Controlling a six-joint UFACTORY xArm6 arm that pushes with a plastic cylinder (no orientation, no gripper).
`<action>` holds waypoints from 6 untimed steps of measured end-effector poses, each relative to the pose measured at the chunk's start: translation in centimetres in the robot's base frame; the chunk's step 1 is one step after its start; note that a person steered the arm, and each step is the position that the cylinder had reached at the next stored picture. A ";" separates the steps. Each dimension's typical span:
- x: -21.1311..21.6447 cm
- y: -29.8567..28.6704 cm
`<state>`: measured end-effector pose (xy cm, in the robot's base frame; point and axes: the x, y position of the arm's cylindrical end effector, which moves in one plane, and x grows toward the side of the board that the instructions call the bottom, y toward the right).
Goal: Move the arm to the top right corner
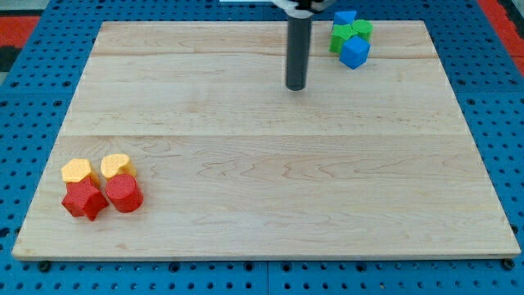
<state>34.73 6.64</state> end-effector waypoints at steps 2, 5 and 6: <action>-2.9 12.0; -15.5 19.4; -15.6 18.3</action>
